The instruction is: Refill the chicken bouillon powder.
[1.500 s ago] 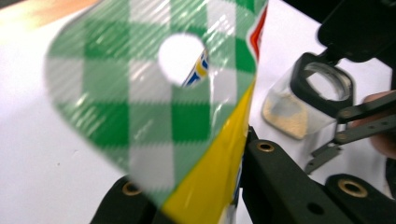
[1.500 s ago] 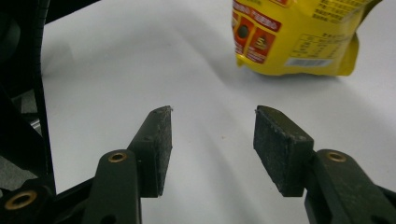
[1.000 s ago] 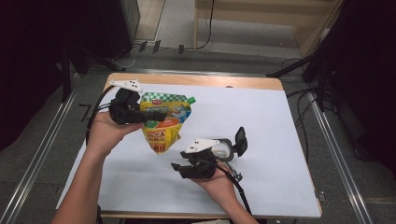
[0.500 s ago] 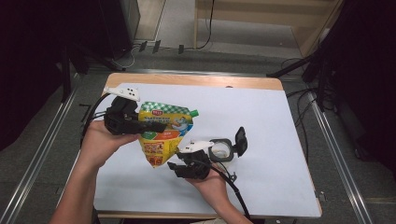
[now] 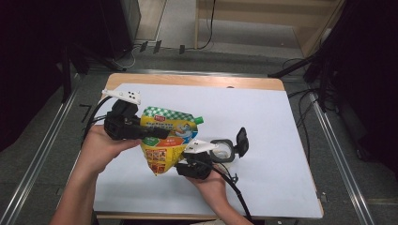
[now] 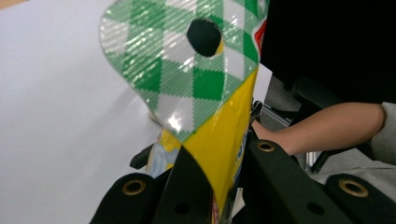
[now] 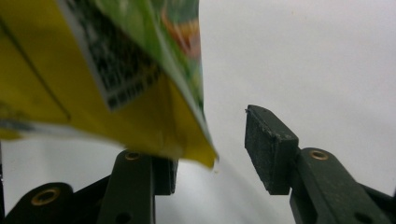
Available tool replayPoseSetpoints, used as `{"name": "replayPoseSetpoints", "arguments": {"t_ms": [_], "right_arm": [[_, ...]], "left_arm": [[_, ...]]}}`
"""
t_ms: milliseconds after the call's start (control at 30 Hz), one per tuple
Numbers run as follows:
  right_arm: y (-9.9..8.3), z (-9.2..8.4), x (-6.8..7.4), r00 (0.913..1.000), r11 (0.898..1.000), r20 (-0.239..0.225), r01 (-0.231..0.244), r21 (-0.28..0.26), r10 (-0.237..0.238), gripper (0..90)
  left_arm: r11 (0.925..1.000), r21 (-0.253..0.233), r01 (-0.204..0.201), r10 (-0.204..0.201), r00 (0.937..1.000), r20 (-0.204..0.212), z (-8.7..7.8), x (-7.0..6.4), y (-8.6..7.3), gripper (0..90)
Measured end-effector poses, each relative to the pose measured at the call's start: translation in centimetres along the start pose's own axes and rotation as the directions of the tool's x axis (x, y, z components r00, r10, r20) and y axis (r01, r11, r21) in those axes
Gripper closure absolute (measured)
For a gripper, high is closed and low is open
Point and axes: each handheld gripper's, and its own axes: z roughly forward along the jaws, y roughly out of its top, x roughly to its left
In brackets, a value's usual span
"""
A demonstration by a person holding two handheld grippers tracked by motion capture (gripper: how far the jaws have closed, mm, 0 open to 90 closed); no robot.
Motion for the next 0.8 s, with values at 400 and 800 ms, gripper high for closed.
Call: {"name": "replayPoseSetpoints", "arguments": {"t_ms": [400, 800], "right_arm": [[-0.1, -0.2, 1.3, 0.9915, 0.992, 0.013, 0.129, -0.012, -0.129, 54.7], [-0.2, -0.9, 4.0, 0.9590, 0.959, 0.021, 0.283, -0.032, -0.283, 55.5]], "left_arm": [[0.9989, 0.000, 0.046, -0.046, 0.9987, -0.023, 1.1, 0.7, 0.0, 90.0], [0.9977, 0.067, -0.014, 0.019, 0.9974, -0.070, 4.5, -0.2, 0.5, 83.6]]}}
